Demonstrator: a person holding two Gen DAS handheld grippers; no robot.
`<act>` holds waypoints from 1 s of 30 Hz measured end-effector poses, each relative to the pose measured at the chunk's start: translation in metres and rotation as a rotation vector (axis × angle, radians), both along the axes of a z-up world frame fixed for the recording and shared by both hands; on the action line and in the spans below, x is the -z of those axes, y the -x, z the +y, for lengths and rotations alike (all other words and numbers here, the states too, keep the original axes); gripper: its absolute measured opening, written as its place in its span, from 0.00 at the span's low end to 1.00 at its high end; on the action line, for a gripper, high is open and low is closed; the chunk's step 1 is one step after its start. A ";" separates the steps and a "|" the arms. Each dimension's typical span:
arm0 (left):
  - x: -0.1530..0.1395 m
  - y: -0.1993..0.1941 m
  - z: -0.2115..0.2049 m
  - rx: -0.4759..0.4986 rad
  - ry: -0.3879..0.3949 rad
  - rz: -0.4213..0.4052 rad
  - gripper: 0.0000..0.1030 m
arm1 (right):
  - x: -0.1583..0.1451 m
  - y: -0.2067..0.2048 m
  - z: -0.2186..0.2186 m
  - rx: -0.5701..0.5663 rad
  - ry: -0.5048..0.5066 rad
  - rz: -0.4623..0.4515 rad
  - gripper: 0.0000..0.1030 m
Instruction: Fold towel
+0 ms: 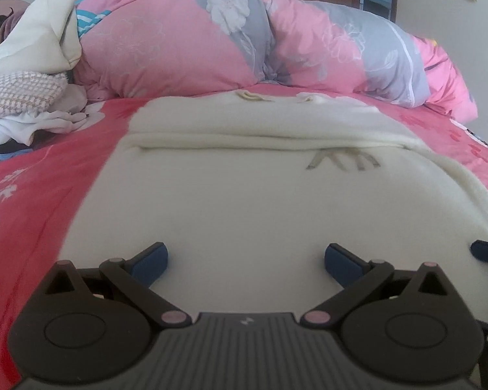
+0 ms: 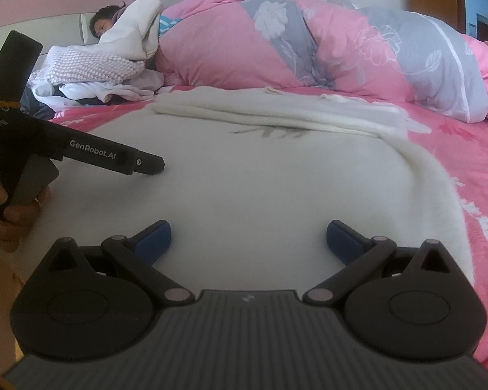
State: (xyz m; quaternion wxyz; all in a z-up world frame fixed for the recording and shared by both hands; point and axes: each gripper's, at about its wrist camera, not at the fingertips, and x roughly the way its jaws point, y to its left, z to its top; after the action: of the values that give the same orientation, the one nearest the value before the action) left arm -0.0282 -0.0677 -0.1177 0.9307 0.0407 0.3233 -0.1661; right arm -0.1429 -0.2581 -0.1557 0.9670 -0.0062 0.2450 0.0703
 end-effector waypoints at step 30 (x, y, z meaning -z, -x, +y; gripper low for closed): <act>-0.004 0.029 0.008 -0.030 -0.012 0.037 1.00 | -0.001 0.018 0.005 0.044 0.005 -0.001 0.99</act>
State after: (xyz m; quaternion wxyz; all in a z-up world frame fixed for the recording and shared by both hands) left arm -0.0576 -0.0602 -0.1137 0.9267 0.0385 0.3421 -0.1507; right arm -0.1613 -0.2535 -0.1544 0.9684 -0.0030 0.2446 0.0484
